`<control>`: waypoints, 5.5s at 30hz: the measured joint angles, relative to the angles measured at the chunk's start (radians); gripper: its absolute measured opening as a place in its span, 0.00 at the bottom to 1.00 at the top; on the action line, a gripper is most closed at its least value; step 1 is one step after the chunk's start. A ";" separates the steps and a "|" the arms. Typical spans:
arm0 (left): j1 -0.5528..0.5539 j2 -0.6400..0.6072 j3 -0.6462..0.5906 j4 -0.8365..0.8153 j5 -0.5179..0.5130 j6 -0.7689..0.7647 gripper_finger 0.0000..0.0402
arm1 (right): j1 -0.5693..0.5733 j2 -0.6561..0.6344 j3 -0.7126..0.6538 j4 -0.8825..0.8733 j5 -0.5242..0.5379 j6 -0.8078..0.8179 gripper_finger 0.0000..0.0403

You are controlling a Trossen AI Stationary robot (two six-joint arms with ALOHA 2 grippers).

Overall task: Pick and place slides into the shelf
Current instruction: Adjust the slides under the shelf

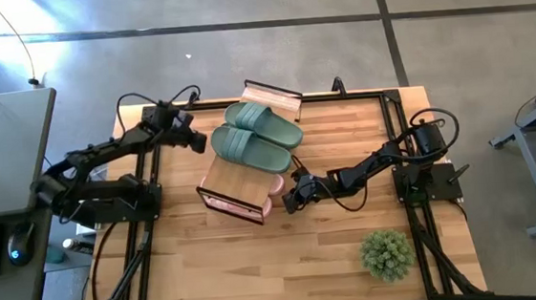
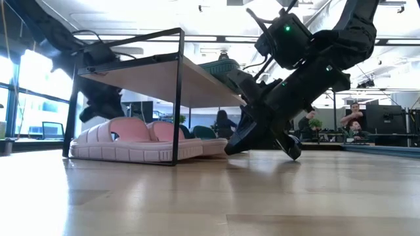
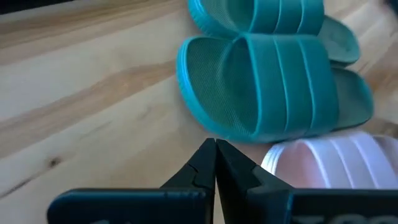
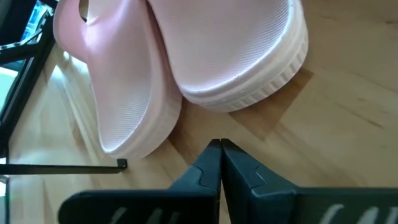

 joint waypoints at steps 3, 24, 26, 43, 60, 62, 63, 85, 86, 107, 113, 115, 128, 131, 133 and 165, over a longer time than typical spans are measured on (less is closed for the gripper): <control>0.018 0.042 0.000 0.055 0.047 0.002 0.00 | 0.000 -0.004 0.000 -0.001 -0.007 0.024 0.00; 0.019 0.100 0.012 0.161 0.002 -0.173 0.00 | -0.254 -0.157 -0.004 -0.281 -0.061 -0.081 0.00; 0.009 0.100 0.025 0.156 0.001 -0.191 0.00 | -0.278 -0.157 -0.004 -0.291 -0.091 -0.141 0.00; -0.111 0.218 0.249 0.033 -0.201 -0.044 0.00 | -0.240 -0.266 -0.003 -0.563 -0.068 -0.350 0.00; 0.052 0.377 0.312 0.136 -0.008 0.336 0.00 | -0.211 -0.332 -0.002 -0.595 -0.128 -0.442 0.00; 0.084 0.397 0.311 0.067 -0.070 0.203 0.00 | -0.209 -0.332 -0.002 -0.596 -0.135 -0.433 0.00; 0.096 0.410 0.309 0.056 -0.097 0.187 0.00 | -0.208 -0.332 -0.002 -0.596 -0.144 -0.425 0.00; 0.102 0.588 0.394 -0.063 0.170 0.235 0.00 | -0.230 -0.332 -0.002 -0.635 -0.219 -0.282 0.00; 0.097 0.598 0.405 -0.081 0.167 0.247 0.00 | -0.235 -0.332 -0.002 -0.636 -0.212 -0.273 0.00; 0.058 0.622 0.441 -0.144 0.154 0.318 0.00 | -0.562 -0.355 -0.002 -0.647 -0.331 -0.170 0.00; 0.050 0.622 0.441 -0.143 0.157 0.329 0.00 | -0.650 -0.352 -0.002 -0.588 -0.361 -0.127 0.00; 0.042 0.622 0.441 -0.142 0.167 0.336 0.00 | -0.679 -0.343 -0.002 -0.540 -0.402 -0.130 0.00; 0.032 0.622 0.441 -0.143 0.185 0.359 0.00 | -0.729 -0.332 -0.346 0.059 -0.324 0.114 0.00; 0.031 0.622 0.441 -0.143 0.185 0.359 0.00 | -0.721 -0.331 -0.319 0.050 -0.301 0.108 0.00; 0.026 0.622 0.441 -0.143 0.184 0.359 0.00 | -0.719 -0.313 -0.283 0.032 -0.296 0.100 0.00; 0.010 0.622 0.441 -0.140 0.228 0.393 0.00 | -0.698 -0.127 -0.164 0.068 -0.335 0.093 0.00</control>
